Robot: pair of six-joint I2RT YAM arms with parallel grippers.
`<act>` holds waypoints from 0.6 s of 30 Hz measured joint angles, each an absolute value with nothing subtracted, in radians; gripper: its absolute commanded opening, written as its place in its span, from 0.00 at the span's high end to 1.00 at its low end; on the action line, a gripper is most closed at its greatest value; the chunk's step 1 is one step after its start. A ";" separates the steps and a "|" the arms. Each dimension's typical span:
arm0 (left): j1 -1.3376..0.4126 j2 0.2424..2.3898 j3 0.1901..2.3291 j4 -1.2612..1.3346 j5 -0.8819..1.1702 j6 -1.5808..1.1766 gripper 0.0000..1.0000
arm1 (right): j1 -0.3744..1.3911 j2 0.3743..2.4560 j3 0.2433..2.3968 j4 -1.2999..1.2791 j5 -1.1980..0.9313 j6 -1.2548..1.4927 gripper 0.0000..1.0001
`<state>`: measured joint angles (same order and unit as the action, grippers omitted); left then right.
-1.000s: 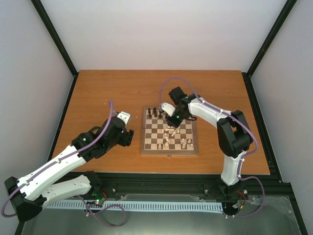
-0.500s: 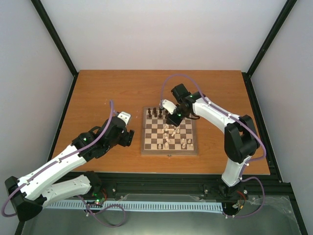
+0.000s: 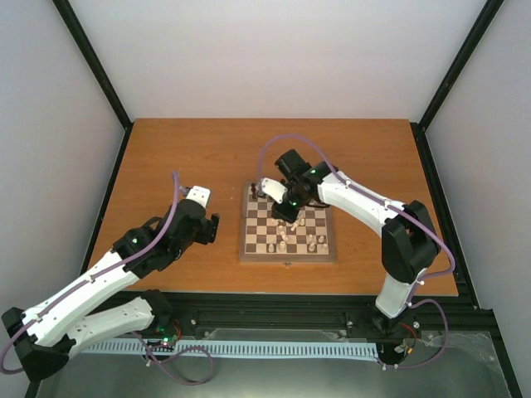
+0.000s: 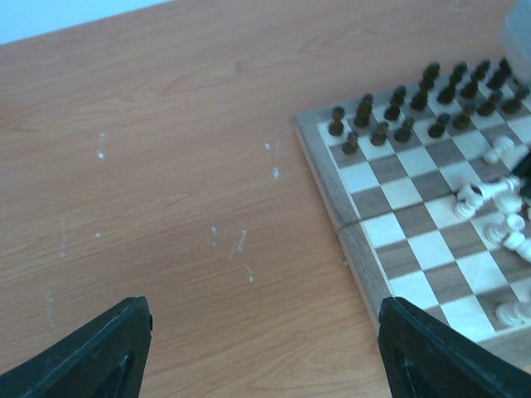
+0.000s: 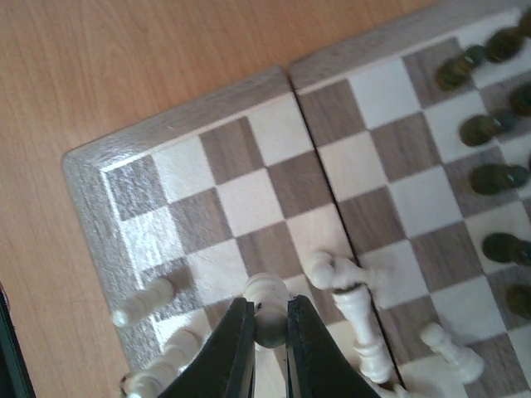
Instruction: Set up the chess pieces on the board
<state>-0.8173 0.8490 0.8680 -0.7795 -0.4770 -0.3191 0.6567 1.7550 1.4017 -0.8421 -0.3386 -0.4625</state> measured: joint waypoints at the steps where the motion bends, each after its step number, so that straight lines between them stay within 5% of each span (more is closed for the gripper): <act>1: -0.817 0.834 0.868 -0.780 -0.495 -0.324 0.23 | 0.677 1.755 1.403 -0.842 -0.322 -0.466 0.93; 18: -0.802 0.692 0.860 -0.783 -0.687 -0.364 0.21 | 0.902 2.004 1.569 -0.865 -0.117 -0.487 0.93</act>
